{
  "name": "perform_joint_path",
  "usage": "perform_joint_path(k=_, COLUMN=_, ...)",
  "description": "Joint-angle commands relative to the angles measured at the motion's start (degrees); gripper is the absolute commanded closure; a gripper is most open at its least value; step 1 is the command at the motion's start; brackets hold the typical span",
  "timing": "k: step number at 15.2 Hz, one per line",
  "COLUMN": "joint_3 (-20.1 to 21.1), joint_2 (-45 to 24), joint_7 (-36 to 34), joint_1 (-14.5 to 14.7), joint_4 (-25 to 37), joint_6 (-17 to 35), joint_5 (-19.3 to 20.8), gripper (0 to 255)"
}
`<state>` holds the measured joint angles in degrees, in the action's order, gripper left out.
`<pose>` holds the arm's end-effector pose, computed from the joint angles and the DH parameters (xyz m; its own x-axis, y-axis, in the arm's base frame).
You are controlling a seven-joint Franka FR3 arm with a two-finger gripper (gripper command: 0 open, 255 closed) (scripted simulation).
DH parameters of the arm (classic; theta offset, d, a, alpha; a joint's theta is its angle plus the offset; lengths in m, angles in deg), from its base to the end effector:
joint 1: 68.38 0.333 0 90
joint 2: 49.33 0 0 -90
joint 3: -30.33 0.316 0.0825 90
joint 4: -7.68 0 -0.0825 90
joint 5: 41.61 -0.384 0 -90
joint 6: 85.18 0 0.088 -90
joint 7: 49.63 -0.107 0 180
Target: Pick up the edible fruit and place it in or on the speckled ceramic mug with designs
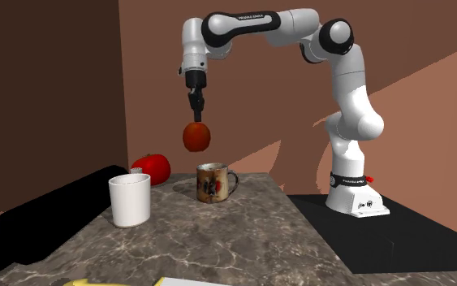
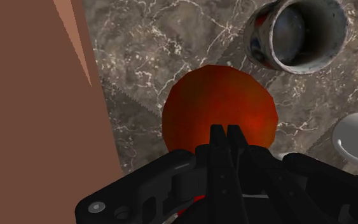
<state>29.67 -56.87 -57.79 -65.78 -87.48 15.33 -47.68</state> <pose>0.5993 0.0301 0.5217 0.9905 -0.1268 -0.0532 -0.1314 -0.9868 -0.0951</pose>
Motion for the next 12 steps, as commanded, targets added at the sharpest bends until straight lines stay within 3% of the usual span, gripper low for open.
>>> perform_joint_path(k=1, joint_3=0.0, joint_2=0.0, joint_7=-0.1, joint_1=0.0, joint_4=1.4, joint_6=-1.4, joint_5=0.0, gripper=255)
perform_joint_path(k=9, joint_3=-0.1, joint_2=-0.5, joint_7=-0.6, joint_1=-0.1, joint_4=7.9, joint_6=-7.4, joint_5=0.1, gripper=255)
perform_joint_path(k=12, joint_3=1.3, joint_2=2.2, joint_7=-3.9, joint_1=1.7, joint_4=6.8, joint_6=-8.6, joint_5=0.1, gripper=255)
